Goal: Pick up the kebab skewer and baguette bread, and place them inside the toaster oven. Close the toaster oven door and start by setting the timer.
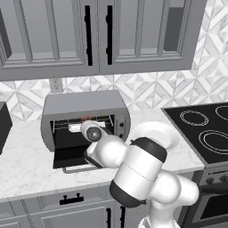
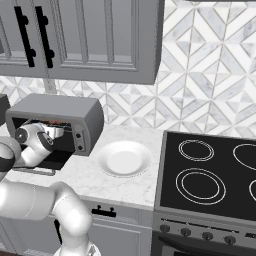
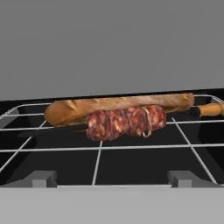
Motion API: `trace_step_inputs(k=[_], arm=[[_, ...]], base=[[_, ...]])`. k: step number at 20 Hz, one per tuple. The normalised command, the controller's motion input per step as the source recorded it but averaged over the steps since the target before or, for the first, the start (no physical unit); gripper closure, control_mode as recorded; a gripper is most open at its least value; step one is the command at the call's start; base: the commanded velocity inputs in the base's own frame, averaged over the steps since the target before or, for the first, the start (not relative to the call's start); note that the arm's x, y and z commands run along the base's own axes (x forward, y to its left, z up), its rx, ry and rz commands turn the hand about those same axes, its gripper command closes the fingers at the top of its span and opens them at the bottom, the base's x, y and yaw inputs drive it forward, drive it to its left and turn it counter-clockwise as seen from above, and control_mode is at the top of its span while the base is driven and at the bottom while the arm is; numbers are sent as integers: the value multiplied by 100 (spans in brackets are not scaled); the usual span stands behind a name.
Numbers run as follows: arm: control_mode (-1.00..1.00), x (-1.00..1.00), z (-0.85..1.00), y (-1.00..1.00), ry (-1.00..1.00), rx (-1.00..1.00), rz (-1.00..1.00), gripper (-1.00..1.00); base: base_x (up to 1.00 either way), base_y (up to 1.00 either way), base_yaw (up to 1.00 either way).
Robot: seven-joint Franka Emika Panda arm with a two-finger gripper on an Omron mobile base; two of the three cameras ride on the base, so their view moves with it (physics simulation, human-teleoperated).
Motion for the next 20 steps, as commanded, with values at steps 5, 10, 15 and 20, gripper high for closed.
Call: trace_step_inputs(k=[5, 10, 15, 20], arm=[[-100, 7, 0, 0, 0, 0, 0, -100], [-100, -17, 0, 0, 0, 0, 0, -100], [-100, -35, 5, 0, 0, 0, 0, -100], [-100, -39, 17, 0, 0, 0, 0, -100]], base=[[0, 0, 0], [0, 0, 0], [0, 0, 0], [0, 0, 0]])
